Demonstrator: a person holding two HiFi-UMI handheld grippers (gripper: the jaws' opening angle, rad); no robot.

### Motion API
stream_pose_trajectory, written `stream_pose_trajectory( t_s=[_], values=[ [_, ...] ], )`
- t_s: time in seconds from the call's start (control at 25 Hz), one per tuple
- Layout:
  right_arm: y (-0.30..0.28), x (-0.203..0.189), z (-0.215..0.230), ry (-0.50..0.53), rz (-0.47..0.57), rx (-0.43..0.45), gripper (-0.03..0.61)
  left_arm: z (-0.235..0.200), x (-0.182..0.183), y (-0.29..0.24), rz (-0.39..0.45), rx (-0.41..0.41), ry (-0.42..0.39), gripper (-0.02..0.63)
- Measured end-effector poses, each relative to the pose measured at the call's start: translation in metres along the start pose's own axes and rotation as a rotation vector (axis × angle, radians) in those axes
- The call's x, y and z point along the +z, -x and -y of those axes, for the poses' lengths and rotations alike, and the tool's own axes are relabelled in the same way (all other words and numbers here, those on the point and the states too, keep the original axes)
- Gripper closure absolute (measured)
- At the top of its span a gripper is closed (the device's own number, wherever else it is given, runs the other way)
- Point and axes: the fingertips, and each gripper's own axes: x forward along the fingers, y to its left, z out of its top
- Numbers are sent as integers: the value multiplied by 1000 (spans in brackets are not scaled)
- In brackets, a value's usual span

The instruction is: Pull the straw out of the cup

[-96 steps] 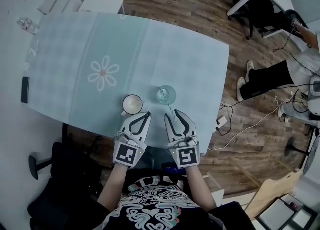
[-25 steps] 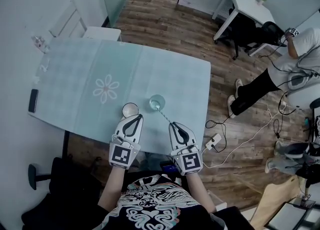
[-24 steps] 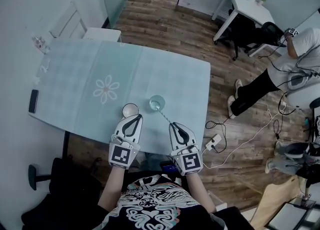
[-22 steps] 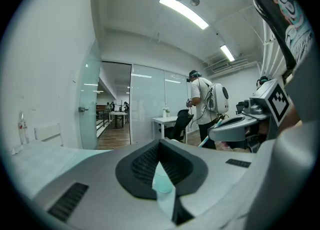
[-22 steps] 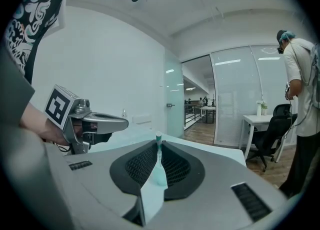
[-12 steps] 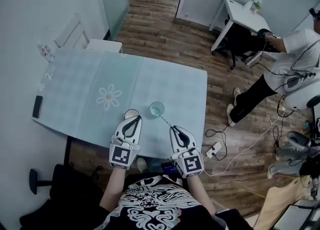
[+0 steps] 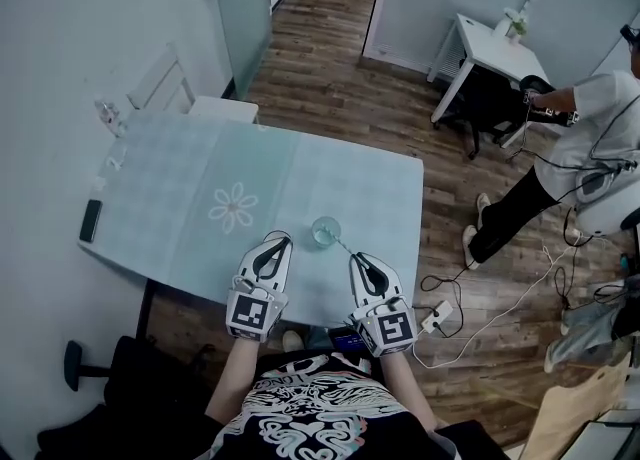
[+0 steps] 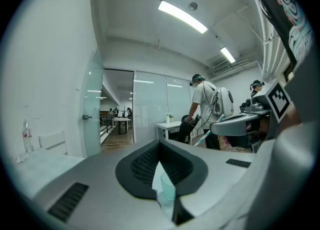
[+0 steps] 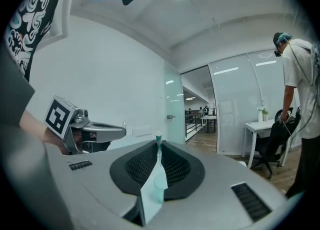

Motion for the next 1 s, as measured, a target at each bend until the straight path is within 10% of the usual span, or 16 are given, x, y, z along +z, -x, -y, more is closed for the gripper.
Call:
stream_pose_trajectory(
  t_s=[1.0],
  values=[
    [1, -2, 7, -34, 12, -24, 529, 3, -9, -4, -17, -5, 5, 617]
  ],
)
